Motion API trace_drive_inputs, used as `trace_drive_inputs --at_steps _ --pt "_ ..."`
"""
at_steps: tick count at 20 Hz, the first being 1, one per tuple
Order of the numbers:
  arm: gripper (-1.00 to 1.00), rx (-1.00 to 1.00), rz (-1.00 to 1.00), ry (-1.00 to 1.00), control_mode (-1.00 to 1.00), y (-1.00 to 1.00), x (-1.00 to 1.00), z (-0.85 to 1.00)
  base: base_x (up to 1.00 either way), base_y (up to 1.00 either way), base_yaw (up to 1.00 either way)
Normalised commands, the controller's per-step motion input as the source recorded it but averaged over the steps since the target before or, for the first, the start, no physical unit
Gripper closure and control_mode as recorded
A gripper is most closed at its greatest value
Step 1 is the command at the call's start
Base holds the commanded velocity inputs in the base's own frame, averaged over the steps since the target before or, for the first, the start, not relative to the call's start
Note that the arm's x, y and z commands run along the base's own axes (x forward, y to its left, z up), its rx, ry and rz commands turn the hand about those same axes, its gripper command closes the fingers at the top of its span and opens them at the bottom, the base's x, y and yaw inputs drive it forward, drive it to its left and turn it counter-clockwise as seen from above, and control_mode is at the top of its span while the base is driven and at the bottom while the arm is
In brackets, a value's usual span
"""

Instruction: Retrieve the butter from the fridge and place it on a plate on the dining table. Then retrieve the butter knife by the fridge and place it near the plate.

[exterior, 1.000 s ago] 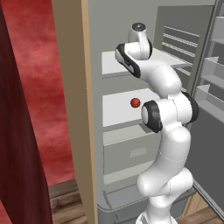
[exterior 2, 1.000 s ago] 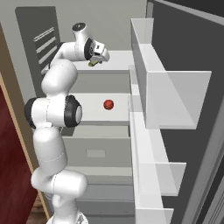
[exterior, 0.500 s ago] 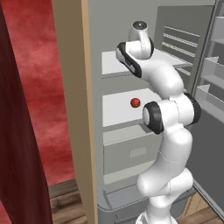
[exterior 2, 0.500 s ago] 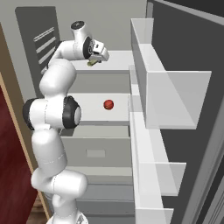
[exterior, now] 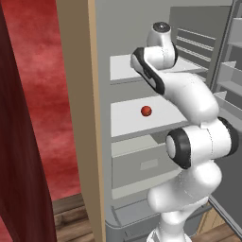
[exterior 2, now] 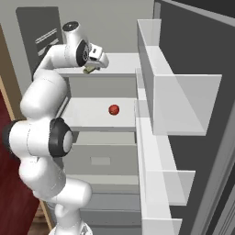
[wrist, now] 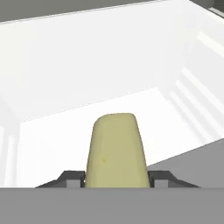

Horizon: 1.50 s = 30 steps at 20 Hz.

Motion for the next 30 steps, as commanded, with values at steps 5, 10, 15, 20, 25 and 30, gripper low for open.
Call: trace_drive_inputs --at_steps 5,10,15,20,25,30 --pt "1.0 0.01 0.07 0.0 -1.0 0.0 -1.0 0.0 0.0 0.0 0.0" --pt "1.0 0.0 0.11 0.0 -1.0 -0.02 -1.0 -0.19 0.0 0.0 0.0" --pt "1.0 0.01 0.26 0.03 -1.0 -0.14 -0.89 -0.18 0.0 0.0 0.0" --pt "1.0 0.02 0.16 0.12 -1.0 -0.02 -0.75 -0.01 0.0 0.0 0.0" --pt "1.0 0.0 -0.07 0.24 -1.0 0.0 -0.87 -0.05 0.0 0.0 0.0" --pt "1.0 0.0 -0.06 0.12 -1.0 0.0 -0.77 -0.71 0.0 0.0 0.0"
